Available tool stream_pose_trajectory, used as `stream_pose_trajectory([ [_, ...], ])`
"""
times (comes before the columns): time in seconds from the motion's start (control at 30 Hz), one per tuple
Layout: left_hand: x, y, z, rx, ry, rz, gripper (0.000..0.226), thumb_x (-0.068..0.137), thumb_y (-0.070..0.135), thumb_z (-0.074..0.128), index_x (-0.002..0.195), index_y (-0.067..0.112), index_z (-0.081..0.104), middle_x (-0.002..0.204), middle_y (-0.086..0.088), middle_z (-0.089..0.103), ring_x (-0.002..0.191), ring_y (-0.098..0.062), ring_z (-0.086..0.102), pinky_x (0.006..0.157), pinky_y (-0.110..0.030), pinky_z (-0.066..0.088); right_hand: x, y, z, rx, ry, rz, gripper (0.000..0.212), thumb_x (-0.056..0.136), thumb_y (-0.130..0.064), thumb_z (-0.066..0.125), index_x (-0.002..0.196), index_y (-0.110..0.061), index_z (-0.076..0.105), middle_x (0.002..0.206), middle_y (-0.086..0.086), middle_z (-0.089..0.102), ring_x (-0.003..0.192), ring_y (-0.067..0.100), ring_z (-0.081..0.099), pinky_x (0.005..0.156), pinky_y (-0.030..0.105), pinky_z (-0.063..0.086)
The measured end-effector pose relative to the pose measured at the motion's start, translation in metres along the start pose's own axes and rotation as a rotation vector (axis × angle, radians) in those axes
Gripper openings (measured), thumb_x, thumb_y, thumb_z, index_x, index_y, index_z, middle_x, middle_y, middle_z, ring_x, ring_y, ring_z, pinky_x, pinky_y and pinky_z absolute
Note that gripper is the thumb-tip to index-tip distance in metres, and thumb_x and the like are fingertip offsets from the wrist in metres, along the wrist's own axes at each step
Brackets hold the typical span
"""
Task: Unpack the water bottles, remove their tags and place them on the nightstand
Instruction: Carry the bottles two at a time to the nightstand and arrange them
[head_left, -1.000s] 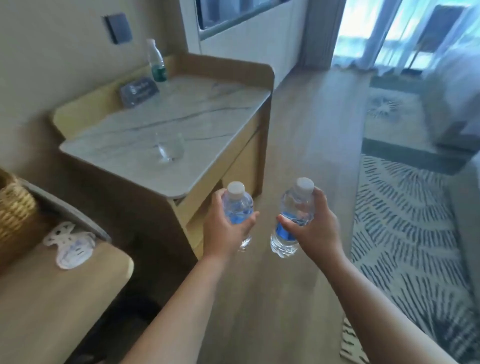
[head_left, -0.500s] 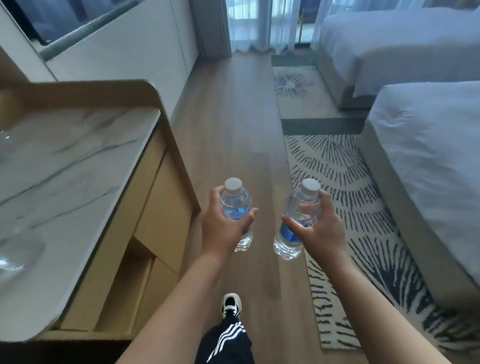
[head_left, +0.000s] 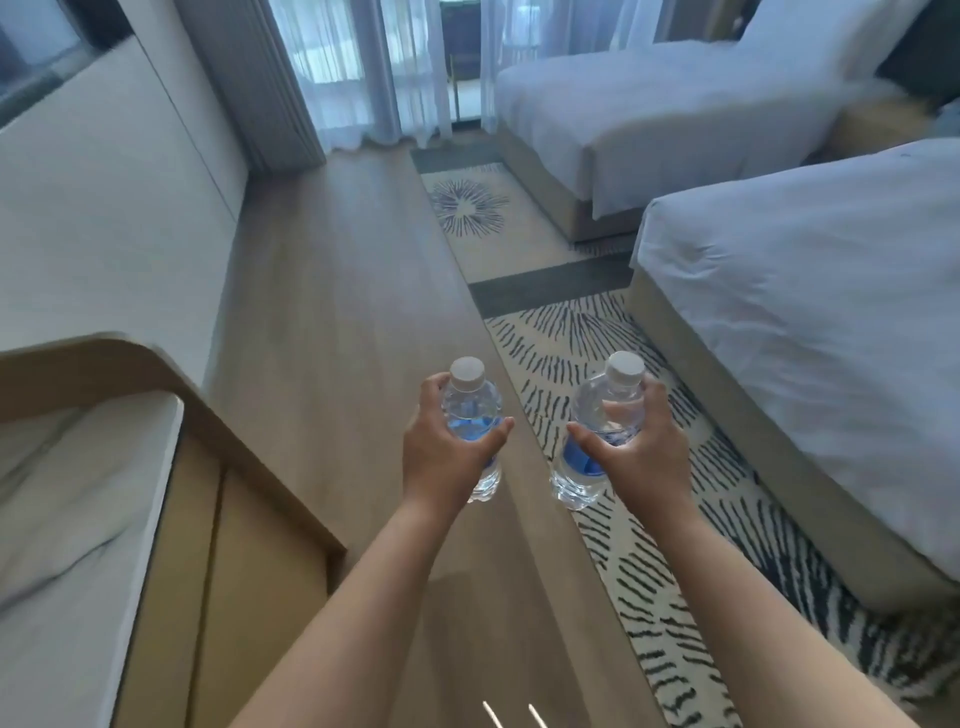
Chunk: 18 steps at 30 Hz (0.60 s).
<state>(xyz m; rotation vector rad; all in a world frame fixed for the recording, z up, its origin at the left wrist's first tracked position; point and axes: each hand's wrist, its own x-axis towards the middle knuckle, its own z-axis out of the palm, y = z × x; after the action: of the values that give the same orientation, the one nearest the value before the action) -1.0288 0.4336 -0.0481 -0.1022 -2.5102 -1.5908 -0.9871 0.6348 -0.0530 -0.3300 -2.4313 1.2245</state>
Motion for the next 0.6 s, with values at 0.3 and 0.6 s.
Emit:
stream_pose_trajectory([
  [0.3, 0.135, -0.036, 0.04, -0.035, -0.073, 0.006, 0.064, 0.066, 0.043, 0.084, 0.114, 0.039, 0.042, 0.108, 0.009, 0.061, 0.096, -0.015, 0.063, 0.081, -0.027, 0.048, 0.113, 0.016, 0.056, -0.042, 0.055, 0.033, 0.075, 0.066, -0.044, 0.082, 0.126, -0.024, 0.041, 0.107, -0.007, 0.058, 0.092, 0.011, 0.054, 0.067, 0.007, 0.031],
  [0.6, 0.337, -0.057, 0.12, -0.029, -0.173, -0.001, 0.07, 0.065, 0.041, 0.086, 0.122, 0.028, 0.047, 0.113, 0.0, 0.064, 0.1, -0.019, 0.064, 0.087, -0.045, 0.055, 0.308, 0.05, 0.13, -0.007, 0.067, 0.104, 0.072, 0.066, -0.044, 0.082, 0.123, -0.025, 0.042, 0.105, -0.007, 0.061, 0.092, 0.01, 0.056, 0.069, 0.008, 0.033],
])
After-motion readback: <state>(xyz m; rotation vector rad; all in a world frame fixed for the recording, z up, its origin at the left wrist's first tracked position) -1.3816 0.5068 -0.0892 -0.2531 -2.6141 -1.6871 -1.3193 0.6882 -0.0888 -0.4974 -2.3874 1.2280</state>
